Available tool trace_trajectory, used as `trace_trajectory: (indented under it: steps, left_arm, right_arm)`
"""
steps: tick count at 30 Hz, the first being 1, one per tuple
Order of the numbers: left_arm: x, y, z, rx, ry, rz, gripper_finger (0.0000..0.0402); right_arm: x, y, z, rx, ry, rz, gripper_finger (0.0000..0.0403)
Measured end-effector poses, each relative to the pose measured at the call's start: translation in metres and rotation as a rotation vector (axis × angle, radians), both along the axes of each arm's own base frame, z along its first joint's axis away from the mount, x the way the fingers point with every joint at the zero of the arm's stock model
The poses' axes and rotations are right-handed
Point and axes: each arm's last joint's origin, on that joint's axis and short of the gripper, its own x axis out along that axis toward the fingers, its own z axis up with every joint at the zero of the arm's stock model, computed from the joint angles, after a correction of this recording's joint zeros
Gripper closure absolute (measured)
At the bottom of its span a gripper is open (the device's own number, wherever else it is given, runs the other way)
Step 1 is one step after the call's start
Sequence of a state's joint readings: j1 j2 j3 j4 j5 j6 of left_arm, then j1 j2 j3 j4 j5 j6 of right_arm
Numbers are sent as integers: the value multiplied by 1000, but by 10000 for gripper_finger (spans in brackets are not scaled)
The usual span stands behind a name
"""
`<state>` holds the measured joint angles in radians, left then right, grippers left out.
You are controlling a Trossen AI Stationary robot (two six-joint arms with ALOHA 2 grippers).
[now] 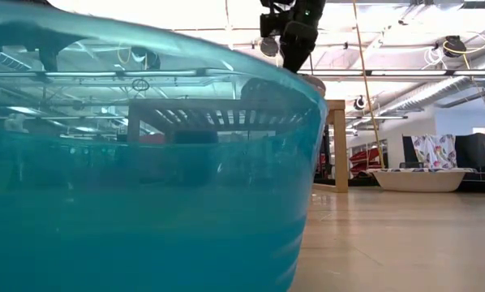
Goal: Place and stack bowls onto a shelf
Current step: Stack the white bowl on top of the white bowl on the shelf
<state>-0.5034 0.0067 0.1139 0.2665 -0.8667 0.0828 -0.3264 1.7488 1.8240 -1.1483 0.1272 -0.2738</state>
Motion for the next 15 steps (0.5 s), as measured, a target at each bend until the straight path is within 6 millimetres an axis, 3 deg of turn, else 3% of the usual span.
trace_trajectory:
  steps: [15]
  left_arm:
    - [0, 0, 0, -6, -3, -2, 378]
  right_arm:
    - [0, 0, 0, 7, 1, -15, 403]
